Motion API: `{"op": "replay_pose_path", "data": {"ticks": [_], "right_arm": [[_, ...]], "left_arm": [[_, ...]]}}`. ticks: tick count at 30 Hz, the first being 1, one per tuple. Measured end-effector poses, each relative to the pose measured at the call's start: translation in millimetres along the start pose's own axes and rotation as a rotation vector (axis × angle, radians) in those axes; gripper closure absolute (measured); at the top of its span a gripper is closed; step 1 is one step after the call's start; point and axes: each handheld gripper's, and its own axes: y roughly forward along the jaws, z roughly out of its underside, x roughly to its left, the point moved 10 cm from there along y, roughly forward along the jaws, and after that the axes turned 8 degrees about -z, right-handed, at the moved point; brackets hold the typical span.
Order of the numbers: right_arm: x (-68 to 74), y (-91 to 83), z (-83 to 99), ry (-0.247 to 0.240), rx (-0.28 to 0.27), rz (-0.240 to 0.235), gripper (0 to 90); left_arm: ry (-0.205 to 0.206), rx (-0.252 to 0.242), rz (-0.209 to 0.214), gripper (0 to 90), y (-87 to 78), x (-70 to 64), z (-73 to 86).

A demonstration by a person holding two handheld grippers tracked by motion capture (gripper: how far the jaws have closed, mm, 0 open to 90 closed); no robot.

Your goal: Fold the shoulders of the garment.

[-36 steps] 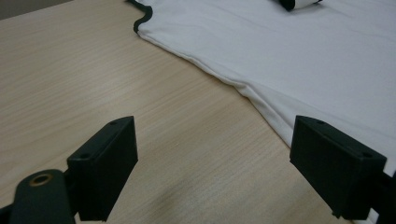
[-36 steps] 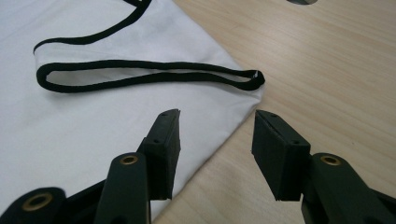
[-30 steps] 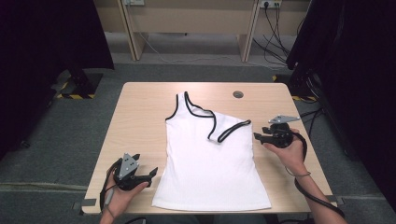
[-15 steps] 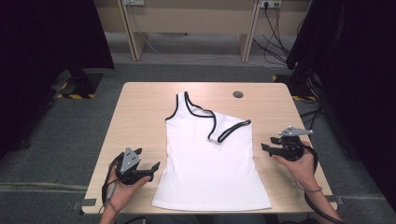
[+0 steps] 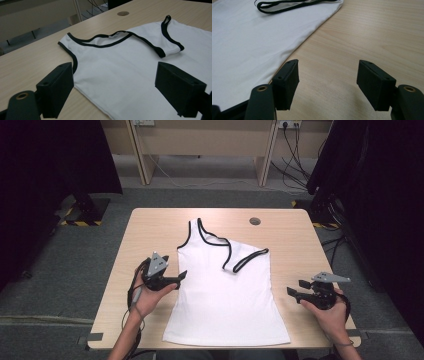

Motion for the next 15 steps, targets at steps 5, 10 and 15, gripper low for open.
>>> {"op": "replay_pose_path", "data": {"ticks": [5, 10, 15], "right_arm": [[0.5, -1.9, 7.5, 0.008, -0.007, 0.007, 33.1], [0.1, -6.7, 7.8, 0.013, -0.033, 0.012, 33.3], [0.4, -8.5, 7.4, 0.009, -0.048, 0.011, 33.5]], "left_arm": [[-0.006, 0.013, -0.020, 15.0, 25.3, 14.2, -12.0], [-0.024, 0.034, -0.035, 16.0, 53.0, 29.6, -20.5], [-0.029, 0.078, -0.039, 19.0, 83.6, 43.7, -19.3]]}}
